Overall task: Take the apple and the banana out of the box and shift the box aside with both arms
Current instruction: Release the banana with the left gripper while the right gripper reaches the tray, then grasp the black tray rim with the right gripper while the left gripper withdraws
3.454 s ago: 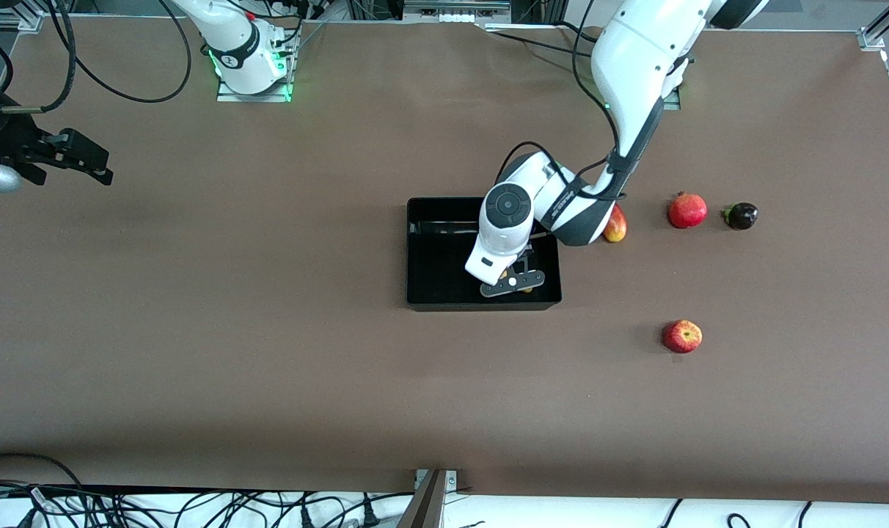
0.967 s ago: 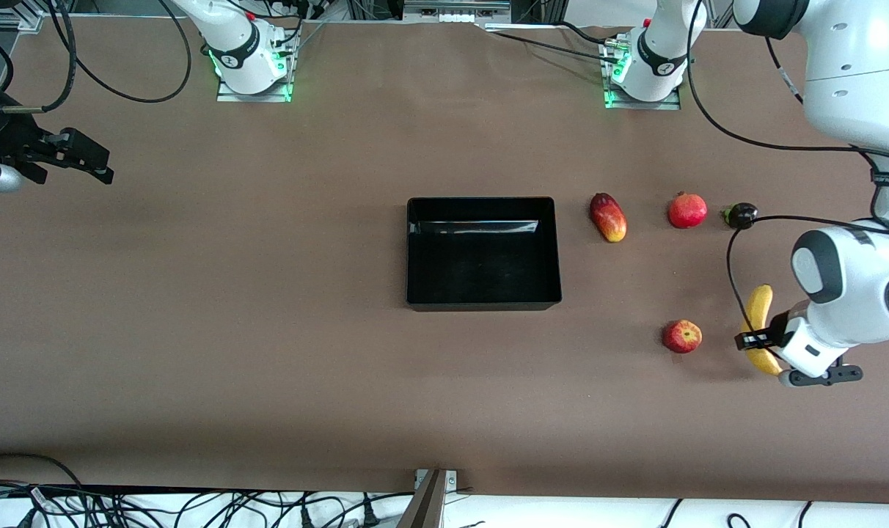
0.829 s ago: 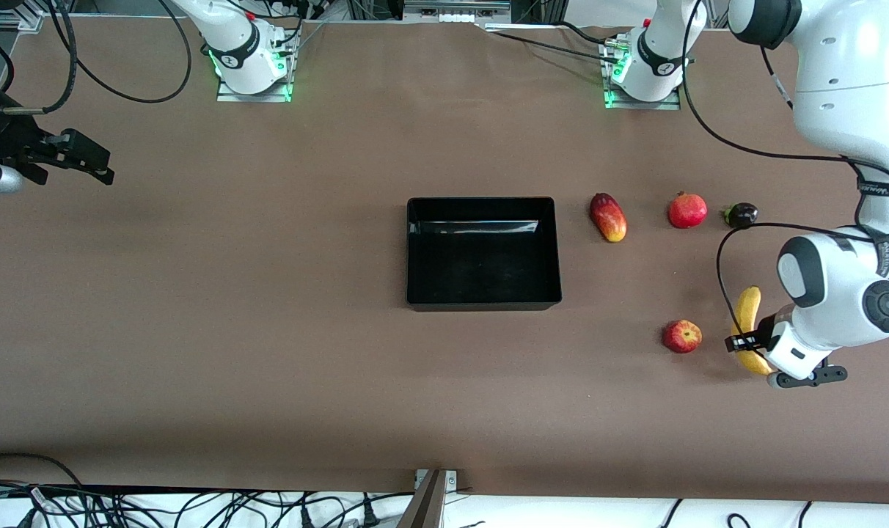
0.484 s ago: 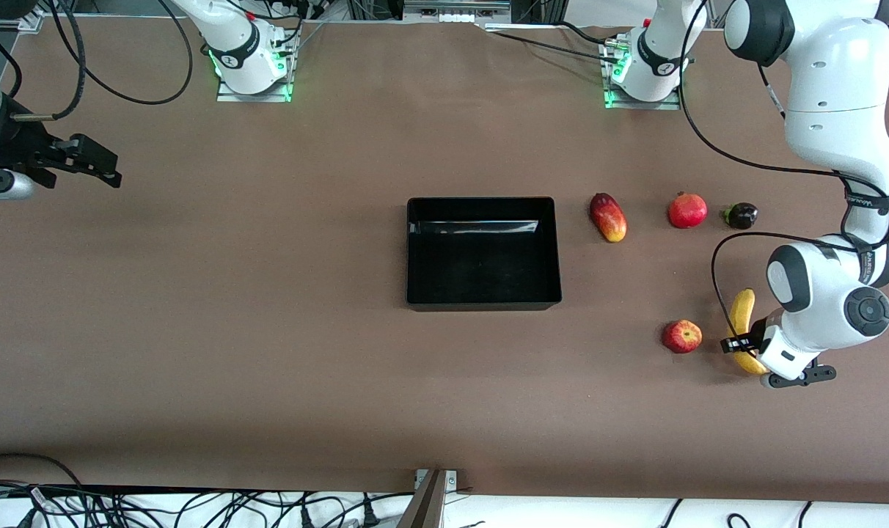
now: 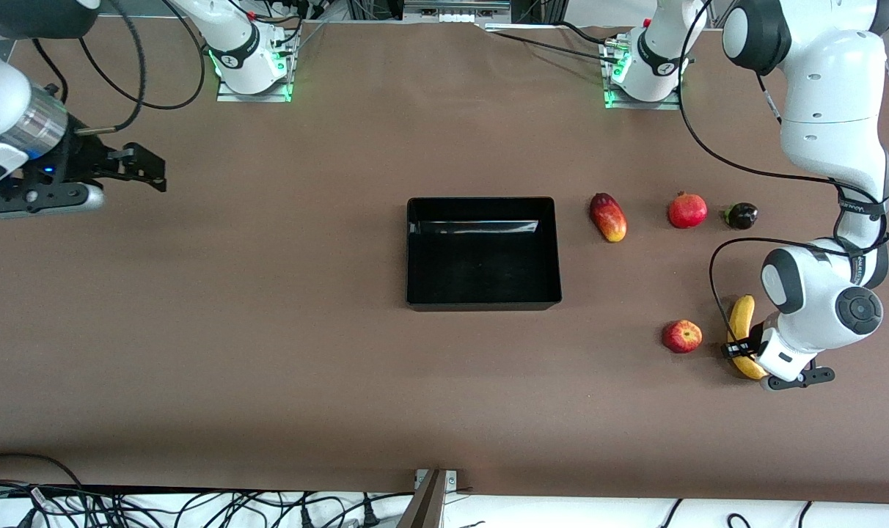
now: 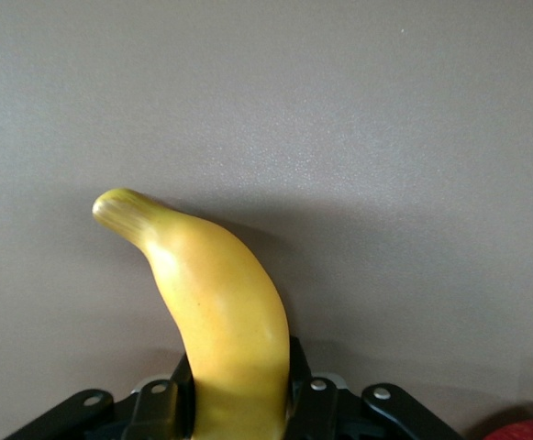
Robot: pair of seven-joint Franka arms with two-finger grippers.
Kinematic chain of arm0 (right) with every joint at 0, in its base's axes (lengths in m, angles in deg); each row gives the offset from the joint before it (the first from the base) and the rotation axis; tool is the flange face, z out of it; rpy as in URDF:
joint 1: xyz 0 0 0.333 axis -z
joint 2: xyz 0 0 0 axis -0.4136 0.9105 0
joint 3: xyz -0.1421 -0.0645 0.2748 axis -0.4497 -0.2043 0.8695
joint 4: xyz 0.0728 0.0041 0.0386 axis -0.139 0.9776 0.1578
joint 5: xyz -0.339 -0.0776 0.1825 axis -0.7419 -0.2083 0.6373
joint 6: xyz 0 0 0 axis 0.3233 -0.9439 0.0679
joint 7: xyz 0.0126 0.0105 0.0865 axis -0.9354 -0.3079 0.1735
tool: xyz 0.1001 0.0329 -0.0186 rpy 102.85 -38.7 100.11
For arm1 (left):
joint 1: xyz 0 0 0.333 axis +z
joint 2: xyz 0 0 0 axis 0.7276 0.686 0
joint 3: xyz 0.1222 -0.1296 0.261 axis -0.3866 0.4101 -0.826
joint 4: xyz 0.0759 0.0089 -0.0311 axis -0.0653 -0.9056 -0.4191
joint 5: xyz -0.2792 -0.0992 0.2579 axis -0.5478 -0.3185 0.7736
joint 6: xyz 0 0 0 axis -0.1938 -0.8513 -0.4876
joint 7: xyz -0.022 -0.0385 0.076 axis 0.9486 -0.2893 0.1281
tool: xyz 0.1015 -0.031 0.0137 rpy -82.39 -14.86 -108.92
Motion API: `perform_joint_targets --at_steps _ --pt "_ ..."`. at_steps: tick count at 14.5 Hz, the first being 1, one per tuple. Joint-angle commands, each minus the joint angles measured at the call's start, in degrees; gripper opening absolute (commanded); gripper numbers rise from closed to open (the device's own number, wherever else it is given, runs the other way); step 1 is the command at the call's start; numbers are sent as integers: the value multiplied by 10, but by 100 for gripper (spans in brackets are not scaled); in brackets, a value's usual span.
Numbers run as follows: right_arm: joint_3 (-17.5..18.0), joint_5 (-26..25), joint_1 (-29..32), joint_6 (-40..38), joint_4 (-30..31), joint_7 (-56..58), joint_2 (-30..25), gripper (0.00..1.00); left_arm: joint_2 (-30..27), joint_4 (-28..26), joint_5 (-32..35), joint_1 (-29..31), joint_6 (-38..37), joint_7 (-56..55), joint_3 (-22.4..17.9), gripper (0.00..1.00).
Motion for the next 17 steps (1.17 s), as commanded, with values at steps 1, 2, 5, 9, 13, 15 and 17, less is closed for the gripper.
perform_joint_targets --at_steps 1,2,5,9,13,15,17 --pt "-1 15 -44 -19 -10 7 4 100 1 2 -12 -4 4 7 -5 100" --pt "-1 20 -63 -24 -10 2 9 100 -2 2 -7 -4 1 8 -5 100" --pt "-2 46 -105 -13 -13 -21 39 100 -71 5 12 -11 -112 8 -7 100" --pt "-2 75 -136 33 -14 -87 69 100 -221 7 76 -45 -332 56 -9 100" --pt "-2 75 -183 92 -14 -145 104 100 -336 4 78 -66 -449 126 -3 100" --pt "-2 73 -209 123 -14 -175 133 100 -393 8 77 -66 -485 130 21 100" --pt "-2 67 -241 162 -13 -222 165 100 -428 14 72 -66 -517 129 41 100"
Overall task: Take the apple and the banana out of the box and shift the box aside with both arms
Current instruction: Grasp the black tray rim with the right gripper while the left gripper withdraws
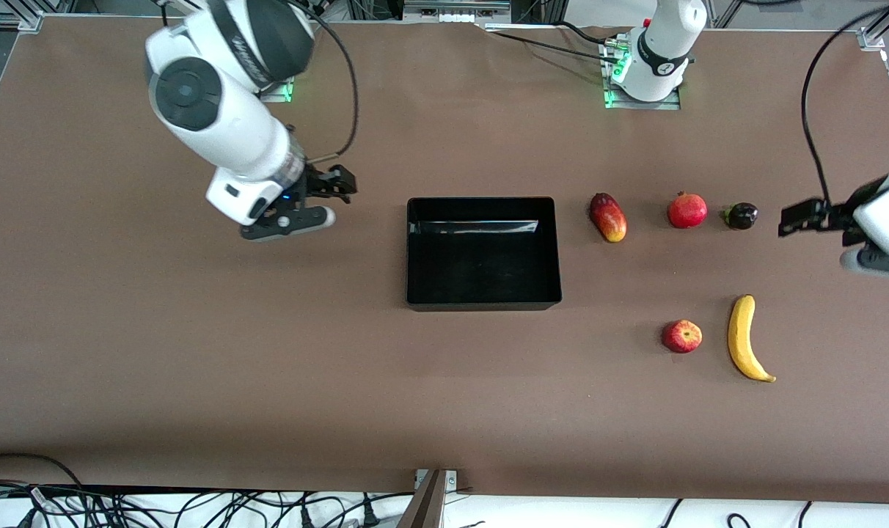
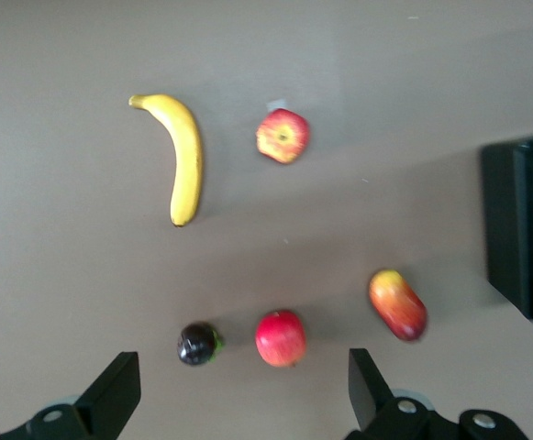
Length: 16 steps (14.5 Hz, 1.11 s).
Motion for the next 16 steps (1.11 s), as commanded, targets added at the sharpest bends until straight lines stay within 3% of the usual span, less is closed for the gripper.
perform_joint_targets --at_steps 1,5,10,12,13,16 --pt "-5 -2 -39 44 -14 -57 53 100 -55 -9 3 -3 -42 9 28 100" --pt "-7 -5 -78 119 -14 -105 121 100 -110 -2 9 -9 -104 -36 71 100" --pt "-8 -50 -105 192 -11 -141 196 100 -119 1 9 -10 -138 -75 79 100" --pt "-8 -58 -107 214 -10 -142 217 95 -117 1 4 -19 -137 -80 77 100" --pt "-8 -59 -109 224 -10 -143 225 88 -115 0 6 -31 -134 -82 74 100" --pt "-10 -71 -112 229 -10 -141 232 48 -109 -1 4 -33 -133 -81 73 100"
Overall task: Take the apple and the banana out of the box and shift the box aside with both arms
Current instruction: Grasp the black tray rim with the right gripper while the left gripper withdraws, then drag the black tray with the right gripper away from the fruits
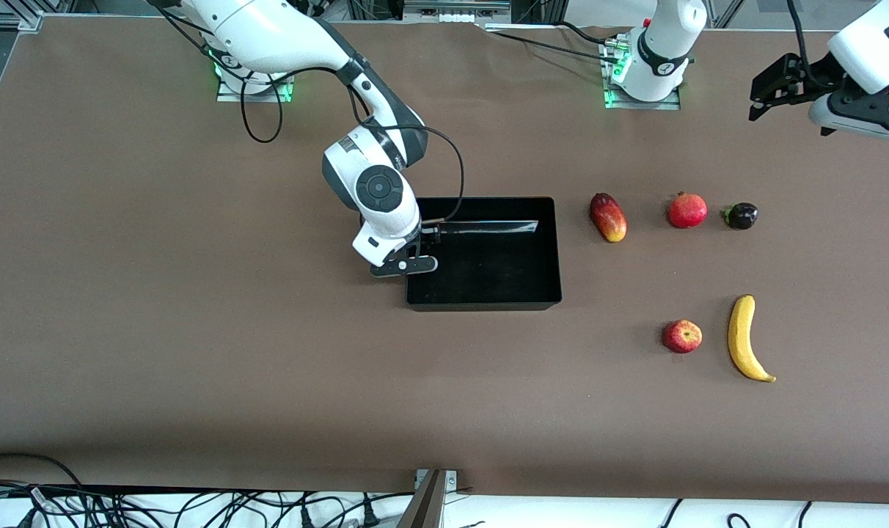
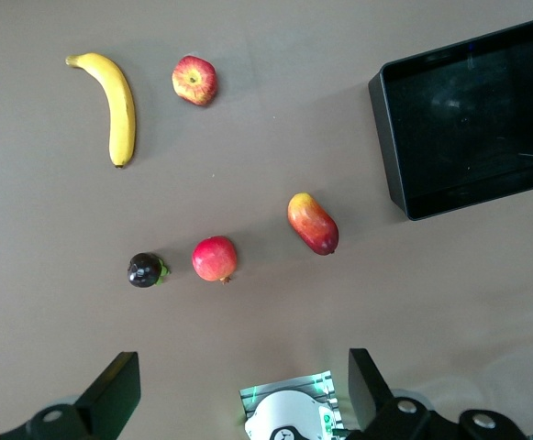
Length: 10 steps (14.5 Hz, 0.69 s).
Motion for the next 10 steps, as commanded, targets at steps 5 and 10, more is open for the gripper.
perform_joint_targets --at_steps 5,10 --pt "-8 -14 -5 -7 -10 -8 -3 0 1 0 2 -2 -3 -6 -3 100" --pt "-33 -8 3 -58 -11 8 -42 0 1 0 1 -1 -3 -18 -5 100"
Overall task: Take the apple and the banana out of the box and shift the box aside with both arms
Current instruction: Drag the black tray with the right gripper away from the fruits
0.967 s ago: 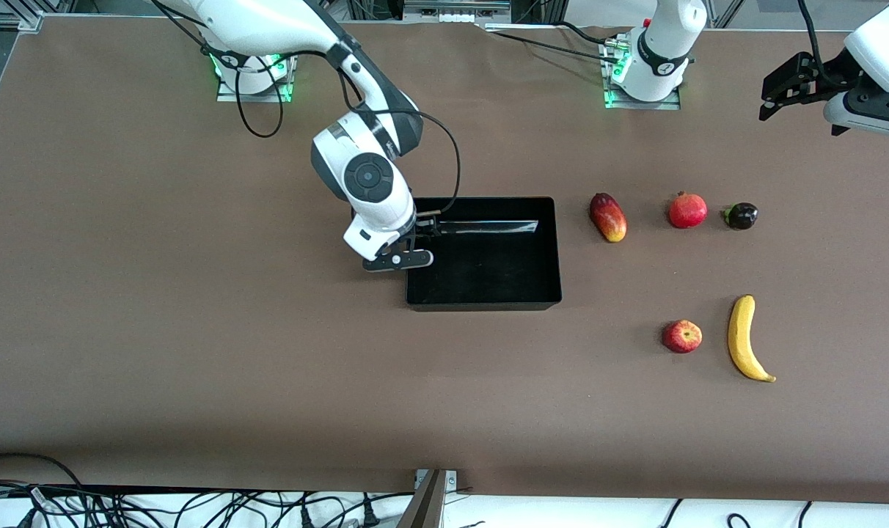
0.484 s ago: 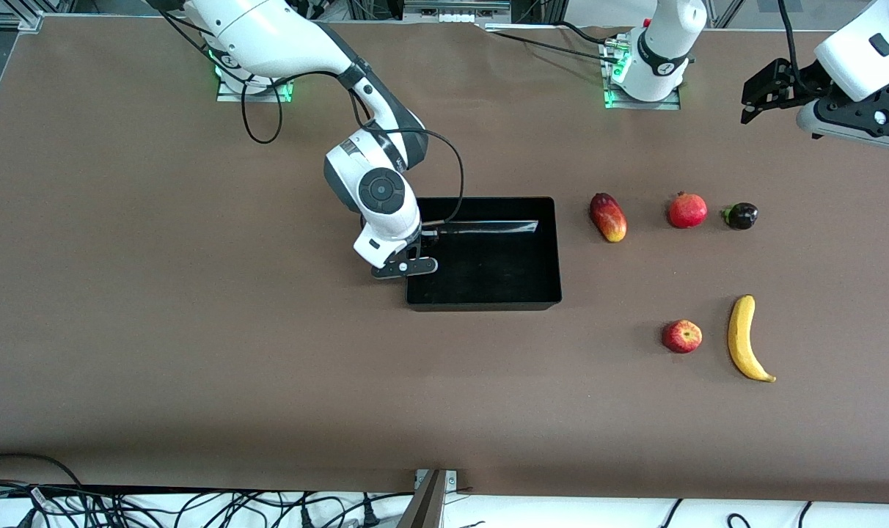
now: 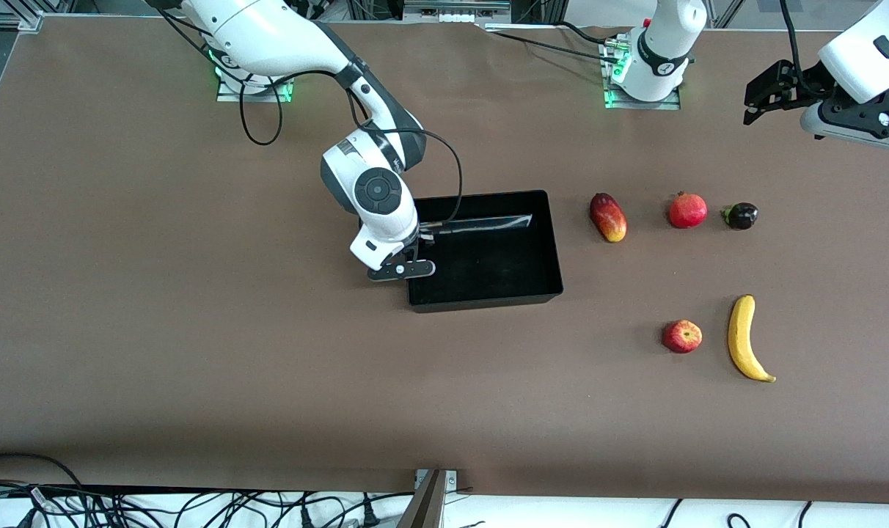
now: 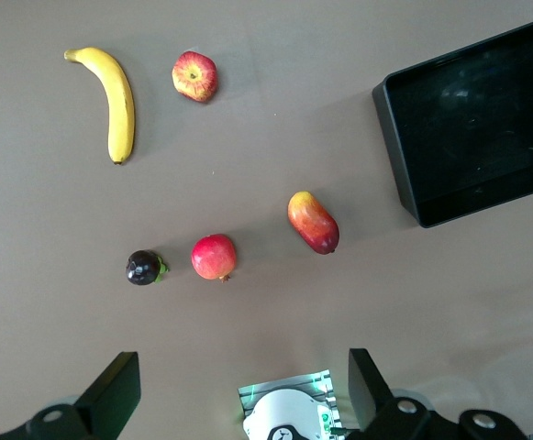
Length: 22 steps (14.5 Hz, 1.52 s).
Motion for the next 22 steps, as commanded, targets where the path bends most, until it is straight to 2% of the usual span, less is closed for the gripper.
perform_joint_targets --at_steps 1,3,6,10,12,15,19,22 --pt "-29 -2 12 -60 1 21 -52 0 -2 0 1 -1 -3 -21 -1 100" --pt "-39 2 57 -103 1 78 -88 0 -2 -1 1 -1 -4 -24 -1 100" --pt "-40 19 159 -164 21 230 -134 0 -2 -1 1 0 -4 -23 -1 100" --pt "-54 21 268 -157 98 380 -182 0 -3 -1 0 0 -5 -24 -1 100" --pt "-89 21 283 -115 143 428 -190 0 -3 -2 1 0 -6 -24 -1 100" --pt "-148 24 284 8 234 488 -191 0 -3 -4 1 -1 -6 -29 -2 100" --pt "-157 66 317 116 305 532 -172 0 -6 -5 0 0 -6 -34 -1 100" --pt "-157 77 323 132 313 541 -163 0 -6 -5 0 2 -6 -34 -1 100"
